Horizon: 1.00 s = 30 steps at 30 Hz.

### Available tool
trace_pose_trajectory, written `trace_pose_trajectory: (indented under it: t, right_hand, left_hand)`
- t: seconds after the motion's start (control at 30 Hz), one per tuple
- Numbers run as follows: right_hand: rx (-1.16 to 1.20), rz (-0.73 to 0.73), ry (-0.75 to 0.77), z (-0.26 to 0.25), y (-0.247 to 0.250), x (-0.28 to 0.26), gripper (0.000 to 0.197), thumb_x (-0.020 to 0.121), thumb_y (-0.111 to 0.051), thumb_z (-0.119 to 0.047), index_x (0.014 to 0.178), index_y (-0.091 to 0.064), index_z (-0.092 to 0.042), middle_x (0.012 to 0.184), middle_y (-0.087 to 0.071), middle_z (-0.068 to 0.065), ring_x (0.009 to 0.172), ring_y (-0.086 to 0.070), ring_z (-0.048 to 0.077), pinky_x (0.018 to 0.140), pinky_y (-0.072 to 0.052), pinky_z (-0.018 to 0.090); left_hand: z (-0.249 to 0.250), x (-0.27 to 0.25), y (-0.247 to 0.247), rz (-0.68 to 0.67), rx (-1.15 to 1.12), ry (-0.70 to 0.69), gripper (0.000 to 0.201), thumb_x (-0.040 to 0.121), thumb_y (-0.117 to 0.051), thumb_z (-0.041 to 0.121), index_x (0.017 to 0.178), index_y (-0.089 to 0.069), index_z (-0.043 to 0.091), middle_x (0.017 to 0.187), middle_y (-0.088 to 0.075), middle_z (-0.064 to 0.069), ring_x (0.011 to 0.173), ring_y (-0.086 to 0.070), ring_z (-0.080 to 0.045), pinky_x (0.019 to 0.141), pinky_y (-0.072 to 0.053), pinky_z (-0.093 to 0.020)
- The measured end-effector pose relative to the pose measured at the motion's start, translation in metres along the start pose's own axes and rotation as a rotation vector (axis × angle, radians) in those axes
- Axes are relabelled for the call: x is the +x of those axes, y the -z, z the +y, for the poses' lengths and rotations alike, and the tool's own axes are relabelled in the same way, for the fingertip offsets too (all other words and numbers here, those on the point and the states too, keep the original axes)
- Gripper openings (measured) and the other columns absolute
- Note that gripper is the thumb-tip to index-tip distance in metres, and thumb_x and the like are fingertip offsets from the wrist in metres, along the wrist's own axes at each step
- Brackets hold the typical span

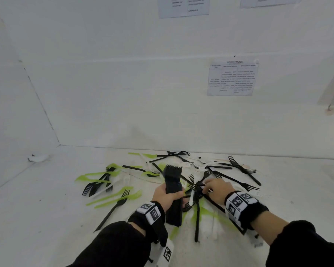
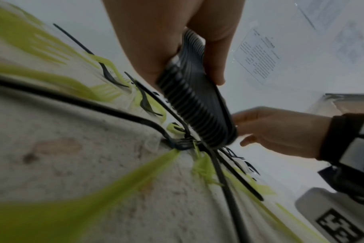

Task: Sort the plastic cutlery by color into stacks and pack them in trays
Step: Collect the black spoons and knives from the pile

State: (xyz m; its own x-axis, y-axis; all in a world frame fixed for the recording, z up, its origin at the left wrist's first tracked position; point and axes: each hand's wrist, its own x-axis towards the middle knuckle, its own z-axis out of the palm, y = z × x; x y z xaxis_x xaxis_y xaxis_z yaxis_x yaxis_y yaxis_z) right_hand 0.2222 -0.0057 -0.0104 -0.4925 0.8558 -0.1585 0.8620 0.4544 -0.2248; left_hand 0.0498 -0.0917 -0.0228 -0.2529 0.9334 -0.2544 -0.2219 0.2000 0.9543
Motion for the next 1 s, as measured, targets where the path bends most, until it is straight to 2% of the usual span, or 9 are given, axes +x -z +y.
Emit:
trace_pose_trajectory:
  t: [0.1, 0.17, 0.23, 0.37, 0.53, 0.6, 0.7, 0.83, 1.0]
  right_hand:
    - [0.297, 0.071, 0.025, -0.016, 0.008, -0.005, 0.026, 0.097, -0.041, -0.025, 0.103, -0.065, -0.015, 0.111, -0.063, 0.004, 0.099, -0.058, 0.018, 0.085, -0.042, 0.025]
    - [0.607, -0.044, -0.001, -0.033, 0.012, -0.012, 0.031, 0.099, -0.036, -0.037, 0.095, -0.058, -0.015, 0.088, -0.064, 0.0, 0.069, -0.057, 0.014, 0.061, -0.044, 0.02]
    - [0.743, -0.155, -0.032, -0.046, 0.013, -0.018, 0.034, 0.098, -0.035, -0.043, 0.09, -0.053, -0.016, 0.076, -0.06, 0.001, 0.058, -0.056, 0.014, 0.05, -0.043, 0.017]
    - [0.639, -0.136, -0.077, -0.059, 0.008, -0.022, 0.037, 0.092, -0.046, -0.048, 0.1, -0.053, -0.013, 0.097, -0.066, 0.015, 0.078, -0.065, 0.029, 0.066, -0.053, 0.033]
    - [0.498, 0.003, -0.143, -0.073, 0.005, -0.031, 0.041, 0.097, -0.039, -0.039, 0.118, -0.053, -0.006, 0.119, -0.06, 0.013, 0.11, -0.056, 0.026, 0.08, -0.038, 0.024]
    - [0.548, -0.024, -0.144, -0.079, 0.002, -0.035, 0.038, 0.096, -0.042, -0.039, 0.116, -0.055, -0.009, 0.118, -0.06, 0.011, 0.111, -0.056, 0.025, 0.082, -0.039, 0.024]
    - [0.59, -0.043, -0.111, -0.082, -0.005, -0.038, 0.029, 0.09, -0.054, -0.038, 0.107, -0.06, -0.016, 0.107, -0.063, 0.006, 0.107, -0.059, 0.022, 0.086, -0.043, 0.026]
    - [0.541, 0.064, -0.131, -0.088, -0.01, -0.04, 0.039, 0.086, -0.059, -0.041, 0.11, -0.059, -0.01, 0.106, -0.064, 0.008, 0.104, -0.059, 0.022, 0.079, -0.04, 0.023]
    - [0.626, 0.143, -0.215, -0.086, -0.011, -0.038, 0.048, 0.081, -0.063, -0.044, 0.11, -0.055, -0.007, 0.107, -0.064, 0.009, 0.103, -0.059, 0.025, 0.082, -0.045, 0.027]
  left_hand:
    - [-0.002, -0.006, -0.01, -0.037, -0.068, 0.035, 0.009, 0.085, -0.056, -0.011, 0.088, -0.055, -0.002, 0.061, -0.061, -0.016, 0.046, -0.062, -0.024, 0.049, -0.054, -0.033]
    - [-0.005, -0.01, -0.016, -0.061, -0.072, 0.053, 0.009, 0.087, -0.053, -0.008, 0.091, -0.056, -0.001, 0.062, -0.065, -0.014, 0.048, -0.063, -0.025, 0.05, -0.055, -0.033]
    - [-0.011, -0.012, -0.02, -0.092, -0.018, 0.042, 0.019, 0.086, -0.052, -0.01, 0.101, -0.058, 0.0, 0.076, -0.066, -0.017, 0.057, -0.065, -0.025, 0.059, -0.057, -0.035]
    - [-0.017, -0.018, -0.025, -0.11, 0.1, -0.026, 0.041, 0.082, -0.058, -0.005, 0.121, -0.052, 0.007, 0.1, -0.066, -0.015, 0.086, -0.067, -0.027, 0.084, -0.055, -0.042]
    - [-0.019, -0.026, -0.026, -0.149, 0.09, -0.069, 0.035, 0.08, -0.061, -0.012, 0.105, -0.053, 0.01, 0.092, -0.065, -0.009, 0.074, -0.068, -0.012, 0.07, -0.057, -0.026]
    - [-0.022, -0.029, -0.026, -0.127, 0.112, -0.069, 0.038, 0.077, -0.065, -0.012, 0.097, -0.053, 0.017, 0.094, -0.065, -0.009, 0.079, -0.068, -0.014, 0.073, -0.057, -0.028]
    - [-0.027, -0.033, -0.022, -0.099, 0.139, -0.06, 0.037, 0.076, -0.064, -0.014, 0.105, -0.052, 0.007, 0.084, -0.064, -0.007, 0.06, -0.067, -0.005, 0.059, -0.056, -0.021]
    - [-0.026, -0.038, -0.018, -0.075, 0.143, -0.088, 0.045, 0.074, -0.066, -0.012, 0.114, -0.053, 0.003, 0.103, -0.066, -0.014, 0.096, -0.065, -0.028, 0.086, -0.054, -0.041]
    - [-0.018, -0.045, -0.028, -0.077, 0.085, -0.126, 0.048, 0.077, -0.059, -0.018, 0.12, -0.051, 0.001, 0.102, -0.063, -0.01, 0.098, -0.062, -0.024, 0.094, -0.049, -0.042]
